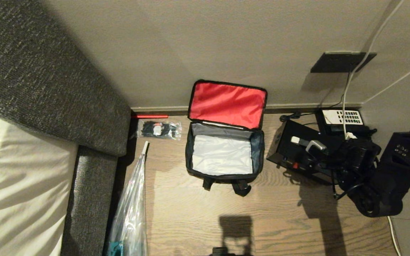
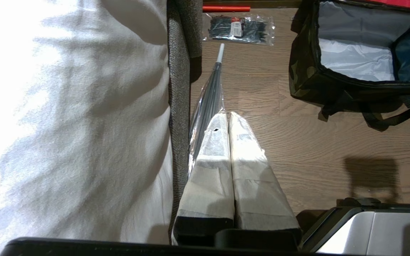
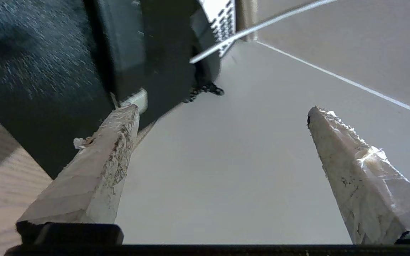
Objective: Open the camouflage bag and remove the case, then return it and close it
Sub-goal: Grip the handle again
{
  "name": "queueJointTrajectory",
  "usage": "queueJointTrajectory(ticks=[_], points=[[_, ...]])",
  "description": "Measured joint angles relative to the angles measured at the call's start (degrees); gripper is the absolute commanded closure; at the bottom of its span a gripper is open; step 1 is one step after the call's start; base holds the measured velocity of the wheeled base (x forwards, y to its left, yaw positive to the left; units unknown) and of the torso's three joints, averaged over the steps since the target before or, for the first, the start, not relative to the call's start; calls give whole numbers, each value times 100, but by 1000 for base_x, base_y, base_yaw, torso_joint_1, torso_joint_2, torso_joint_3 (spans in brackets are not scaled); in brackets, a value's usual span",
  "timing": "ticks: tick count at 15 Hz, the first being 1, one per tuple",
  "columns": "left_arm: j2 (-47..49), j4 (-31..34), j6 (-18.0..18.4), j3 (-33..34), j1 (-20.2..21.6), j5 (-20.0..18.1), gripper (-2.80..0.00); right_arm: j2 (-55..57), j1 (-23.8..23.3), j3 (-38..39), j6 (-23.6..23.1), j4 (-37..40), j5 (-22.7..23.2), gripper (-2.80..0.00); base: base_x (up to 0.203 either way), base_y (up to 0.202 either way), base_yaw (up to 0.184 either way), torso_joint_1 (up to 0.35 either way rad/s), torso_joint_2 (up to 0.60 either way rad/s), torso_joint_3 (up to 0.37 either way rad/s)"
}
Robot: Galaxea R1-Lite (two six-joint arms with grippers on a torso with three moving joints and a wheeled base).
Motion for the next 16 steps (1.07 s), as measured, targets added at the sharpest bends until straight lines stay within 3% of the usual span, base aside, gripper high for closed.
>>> queueJointTrajectory(ticks=[11,16], points=[[0,0,0,0,2,0,0,932,11,-1260,49,-4,22,-280,0,0,0,0,0,0],[0,-3,0,0,2,0,0,1020,-11,-1235,57,-34,238,-280,0,0,0,0,0,0]])
